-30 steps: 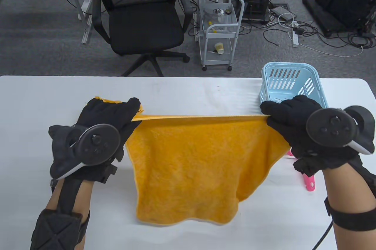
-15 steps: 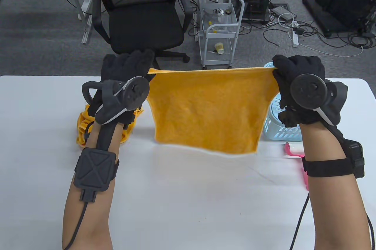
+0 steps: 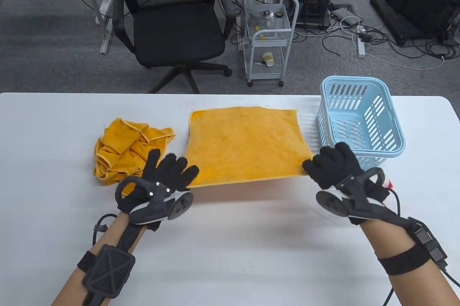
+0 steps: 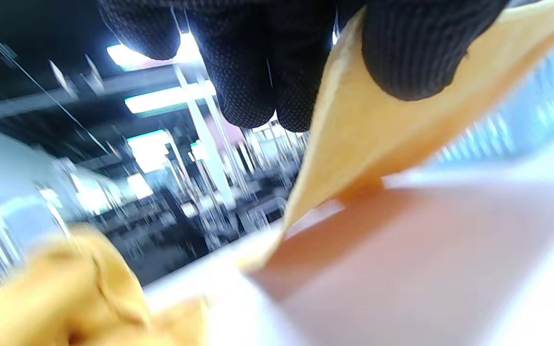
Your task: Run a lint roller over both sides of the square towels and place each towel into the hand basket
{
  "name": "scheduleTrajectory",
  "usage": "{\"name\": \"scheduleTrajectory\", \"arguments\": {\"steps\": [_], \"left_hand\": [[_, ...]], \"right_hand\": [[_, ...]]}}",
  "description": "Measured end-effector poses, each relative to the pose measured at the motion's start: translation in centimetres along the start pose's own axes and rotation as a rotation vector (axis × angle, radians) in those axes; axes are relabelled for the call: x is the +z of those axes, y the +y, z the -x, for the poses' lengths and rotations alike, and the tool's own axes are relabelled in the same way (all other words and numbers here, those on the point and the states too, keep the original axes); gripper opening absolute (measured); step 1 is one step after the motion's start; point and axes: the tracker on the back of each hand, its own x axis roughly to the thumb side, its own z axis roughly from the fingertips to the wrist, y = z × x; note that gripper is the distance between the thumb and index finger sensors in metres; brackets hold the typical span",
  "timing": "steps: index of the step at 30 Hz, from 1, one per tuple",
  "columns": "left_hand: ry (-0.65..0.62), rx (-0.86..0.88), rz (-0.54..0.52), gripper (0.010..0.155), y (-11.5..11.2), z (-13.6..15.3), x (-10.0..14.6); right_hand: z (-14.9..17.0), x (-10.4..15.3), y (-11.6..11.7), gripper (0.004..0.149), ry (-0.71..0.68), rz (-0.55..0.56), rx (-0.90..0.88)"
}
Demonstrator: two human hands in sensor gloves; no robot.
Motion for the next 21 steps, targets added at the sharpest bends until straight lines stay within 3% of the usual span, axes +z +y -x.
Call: {"name": "scheduleTrajectory", "arguments": {"steps": [3,5,7,11,16,21], "left_hand": [[-0.104,0.009,0.191,0.049,-4.3,-3.1,0.2],[-0.171,0.032,0.292,0.049,-5.7,-4.3,0.6],[-0.205,0.079,0.365,0.05,-6.4,-5.1,1.2],[-0.242,0.064,0.451,0.061,-6.2,-5.4,2.7],[-0.223,0.223,0.483,0.065,-5.9,-3.9,3.5],[-0.128,0.346,0.433,0.067,-6.6,-2.6,3.1]], "right_hand": [[-2.4,1.0,4.2,0.043,-0.058,-0.185,-0.052],[-3.6,1.7,6.2,0.043,-0.088,-0.296,-0.125],[-4.4,2.5,7.6,0.047,-0.125,-0.427,-0.192],[-4.8,3.6,8.4,0.055,-0.151,-0.509,-0.259],[-3.5,4.2,8.0,0.06,-0.09,-0.486,-0.335],[0.2,4.9,7.1,0.067,0.159,-0.343,-0.339]]}}
